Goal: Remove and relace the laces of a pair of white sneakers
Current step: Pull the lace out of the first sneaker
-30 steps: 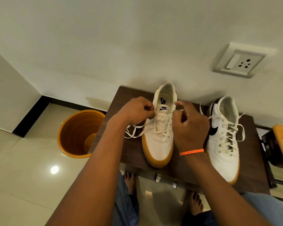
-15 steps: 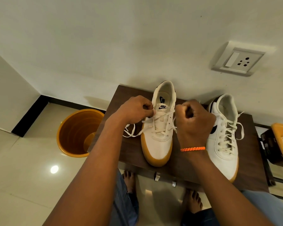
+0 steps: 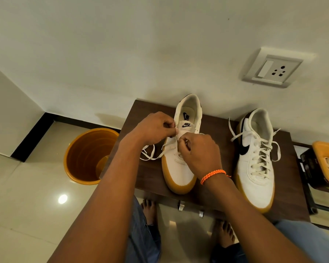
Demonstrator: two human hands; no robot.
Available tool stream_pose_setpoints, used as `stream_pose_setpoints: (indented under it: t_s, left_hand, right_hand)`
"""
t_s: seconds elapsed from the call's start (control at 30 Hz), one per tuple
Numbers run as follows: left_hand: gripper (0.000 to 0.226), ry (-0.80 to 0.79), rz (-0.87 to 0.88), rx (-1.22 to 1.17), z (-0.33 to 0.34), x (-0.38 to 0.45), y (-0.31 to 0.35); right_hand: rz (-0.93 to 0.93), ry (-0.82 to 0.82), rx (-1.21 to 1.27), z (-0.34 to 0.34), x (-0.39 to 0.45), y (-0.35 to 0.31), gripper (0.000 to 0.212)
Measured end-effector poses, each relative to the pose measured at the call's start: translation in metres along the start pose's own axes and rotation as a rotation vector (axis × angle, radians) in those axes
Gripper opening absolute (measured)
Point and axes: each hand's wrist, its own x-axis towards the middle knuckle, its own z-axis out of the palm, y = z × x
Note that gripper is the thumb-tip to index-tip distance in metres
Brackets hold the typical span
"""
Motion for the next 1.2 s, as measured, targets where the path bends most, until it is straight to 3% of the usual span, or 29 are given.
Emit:
stream_pose_setpoints:
  t_s: [0.23,0.5,0.7,0.87,1.03,1.1,1.2]
  left_hand:
    - [0.018,-0.015,-0.003,-0.006,0.000,0.001,0.001]
    - [0.017,-0.016,-0.007,0.002,-0.001,0.001,0.000]
    - [0.016,-0.011,0.001,0.027,0.000,-0.001,0.004]
    - [0.017,0.010,-0.017,0.071,0.002,0.000,0.005]
    - [0.018,0.071,-0.012,0.075,0.002,-0.001,0.008]
    - [0.019,0.129,0.009,0.034,0.004,-0.002,0.014]
    - [0.016,0.187,0.026,-0.089,0.007,-0.008,0.026]
  right_hand:
    - [0.092,0.551,0.310,-0.015,0.000,0.001,0.022]
    - [0.001,0.332,0.109,-0.002,-0.003,-0.001,0.029]
    - [-0.027,-0.068,-0.145,0.004,-0.003,0.003,0.033]
    - [0.046,0.159,-0.106,-0.009,0.002,0.003,0.021]
    - [0.059,0.492,0.240,-0.043,0.012,0.015,0.022]
    - [0.056,0.501,0.380,-0.053,0.016,0.023,0.018]
    - [0.085,0.307,0.552,-0.056,0.016,0.038,0.016]
